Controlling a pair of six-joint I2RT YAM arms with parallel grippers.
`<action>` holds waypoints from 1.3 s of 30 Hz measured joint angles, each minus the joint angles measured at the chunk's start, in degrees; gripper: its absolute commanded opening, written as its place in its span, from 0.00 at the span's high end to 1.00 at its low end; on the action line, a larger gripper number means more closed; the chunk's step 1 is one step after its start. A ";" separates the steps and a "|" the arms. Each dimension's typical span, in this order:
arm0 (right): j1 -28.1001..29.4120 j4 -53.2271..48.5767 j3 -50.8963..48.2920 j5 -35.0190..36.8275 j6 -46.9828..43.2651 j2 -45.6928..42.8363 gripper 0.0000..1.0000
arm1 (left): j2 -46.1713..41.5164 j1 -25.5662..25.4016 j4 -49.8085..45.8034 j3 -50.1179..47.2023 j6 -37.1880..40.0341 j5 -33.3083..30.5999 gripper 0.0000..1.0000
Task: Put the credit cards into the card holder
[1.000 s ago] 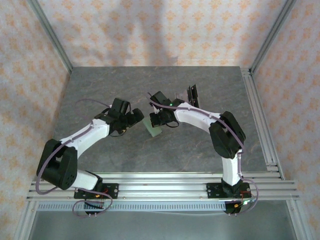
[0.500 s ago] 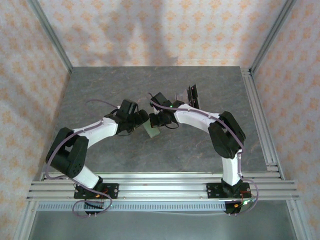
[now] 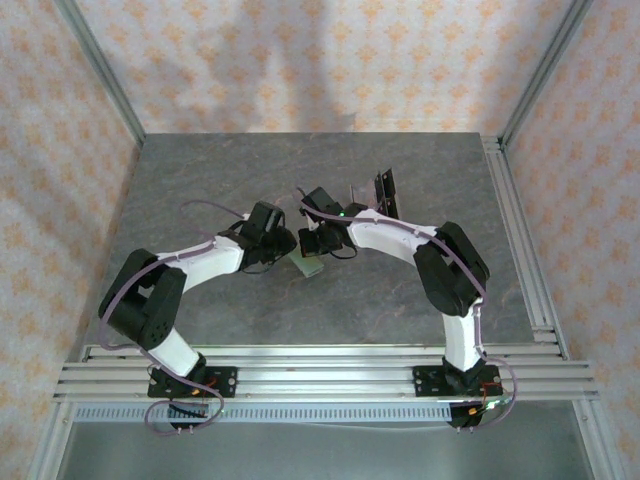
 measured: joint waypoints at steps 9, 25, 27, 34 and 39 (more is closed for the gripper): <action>-3.32 1.70 -7.56 3.85 0.02 -3.52 1.00 | -0.04 -0.57 -0.02 0.02 4.92 -1.07 1.00; -5.29 2.60 -11.91 -0.02 3.65 -11.89 0.67 | -0.04 -0.31 -1.95 0.35 12.04 -1.51 0.56; -5.07 3.19 -11.91 -0.96 3.72 -11.91 0.57 | -0.04 -0.24 -2.38 0.35 12.41 -1.55 0.57; -1.27 2.93 -9.92 -0.98 2.86 -8.59 0.43 | -0.15 -0.17 -3.06 0.35 13.05 -3.04 0.51; 1.60 0.81 -6.82 2.19 1.07 -5.33 0.39 | -3.72 1.14 -6.34 0.04 11.76 -7.39 0.38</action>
